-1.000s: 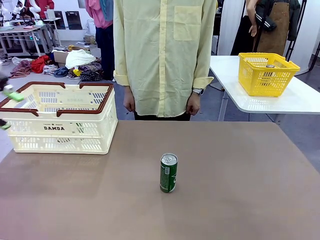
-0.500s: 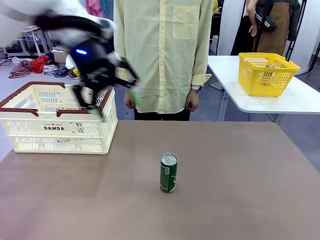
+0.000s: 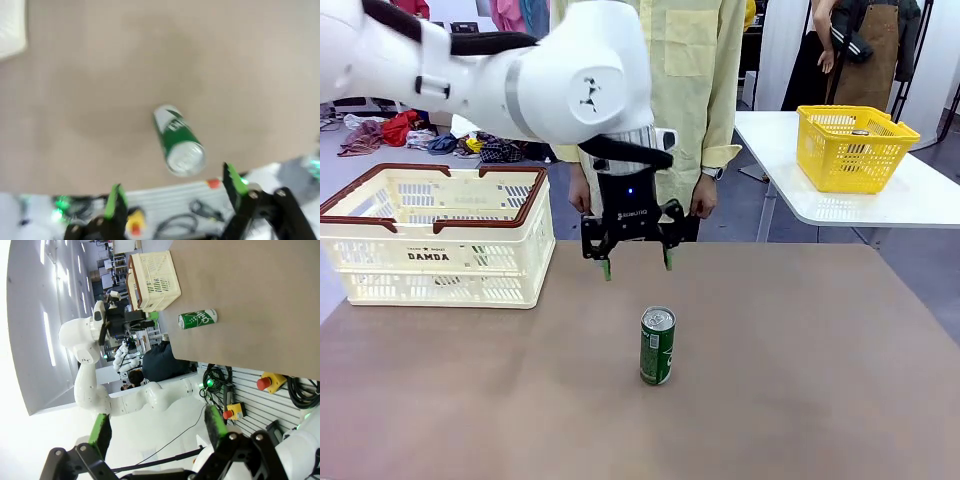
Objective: Place the drinks into the Shopping basket.
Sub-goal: Pick up one drink and place it into the Shopping basket.
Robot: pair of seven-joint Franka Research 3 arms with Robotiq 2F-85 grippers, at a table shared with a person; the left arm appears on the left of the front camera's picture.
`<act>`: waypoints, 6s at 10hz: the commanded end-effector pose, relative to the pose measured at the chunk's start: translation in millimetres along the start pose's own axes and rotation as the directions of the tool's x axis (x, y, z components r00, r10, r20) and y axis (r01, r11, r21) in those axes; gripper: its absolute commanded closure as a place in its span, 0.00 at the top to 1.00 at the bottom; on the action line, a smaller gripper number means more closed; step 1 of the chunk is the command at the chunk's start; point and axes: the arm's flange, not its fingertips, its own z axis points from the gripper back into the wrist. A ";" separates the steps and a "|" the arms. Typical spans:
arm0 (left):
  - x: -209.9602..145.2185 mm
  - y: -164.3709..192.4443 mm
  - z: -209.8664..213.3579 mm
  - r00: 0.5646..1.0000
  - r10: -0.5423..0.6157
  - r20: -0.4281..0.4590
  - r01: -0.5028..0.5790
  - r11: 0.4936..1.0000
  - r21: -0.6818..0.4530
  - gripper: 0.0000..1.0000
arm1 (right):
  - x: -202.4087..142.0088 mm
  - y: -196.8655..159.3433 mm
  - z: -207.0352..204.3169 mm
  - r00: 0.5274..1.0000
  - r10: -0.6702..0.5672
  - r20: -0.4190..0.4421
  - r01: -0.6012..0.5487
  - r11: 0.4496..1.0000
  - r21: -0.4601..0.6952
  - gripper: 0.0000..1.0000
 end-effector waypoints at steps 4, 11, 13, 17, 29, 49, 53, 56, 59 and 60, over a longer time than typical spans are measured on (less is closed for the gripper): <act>-5.0 2.4 10.1 0.996 0.071 -0.046 -0.074 0.994 -0.077 1.00 | -0.4 3.2 0.9 1.000 0.007 0.002 -0.007 1.000 0.014 1.00; -5.5 -18.2 -28.4 0.925 -0.373 -0.072 0.366 0.926 -0.088 1.00 | -0.4 3.2 0.9 1.000 0.007 0.002 -0.007 1.000 0.014 1.00; -29.1 -30.1 -46.4 0.925 -0.373 -0.075 0.369 0.928 -0.057 1.00 | -0.4 3.2 0.9 1.000 0.007 0.002 -0.007 1.000 0.014 1.00; -51.8 -37.4 -77.7 0.985 -0.169 0.024 0.168 0.985 0.046 1.00 | -0.4 3.2 0.9 1.000 0.007 0.002 -0.007 1.000 0.014 1.00; -33.3 -30.2 -98.8 0.993 -0.112 -0.041 0.115 0.991 0.072 1.00 | -0.4 3.2 0.9 1.000 0.007 0.002 -0.007 1.000 0.014 1.00; -52.6 17.1 58.3 0.944 -0.317 -0.089 0.323 0.945 0.057 0.00 | -0.4 3.2 0.9 1.000 0.007 0.002 -0.007 1.000 0.014 1.00; -53.9 31.2 85.9 0.943 -0.327 -0.065 0.329 0.944 0.034 0.00 | -0.4 3.2 0.9 1.000 0.007 0.002 -0.007 1.000 0.014 1.00; -53.9 31.2 85.9 0.943 -0.327 -0.065 0.329 0.944 0.034 0.00 | -0.4 3.2 0.9 1.000 0.007 0.002 -0.007 1.000 0.014 1.00; -46.0 39.0 91.4 0.924 -0.379 -0.053 0.381 0.924 0.030 0.00 | -0.4 3.2 0.9 1.000 0.007 0.002 -0.007 1.000 0.014 1.00; -28.6 66.2 121.0 0.939 -0.340 0.046 0.338 0.940 0.039 0.00 | -0.4 3.2 0.9 1.000 0.007 0.002 -0.007 1.000 0.014 1.00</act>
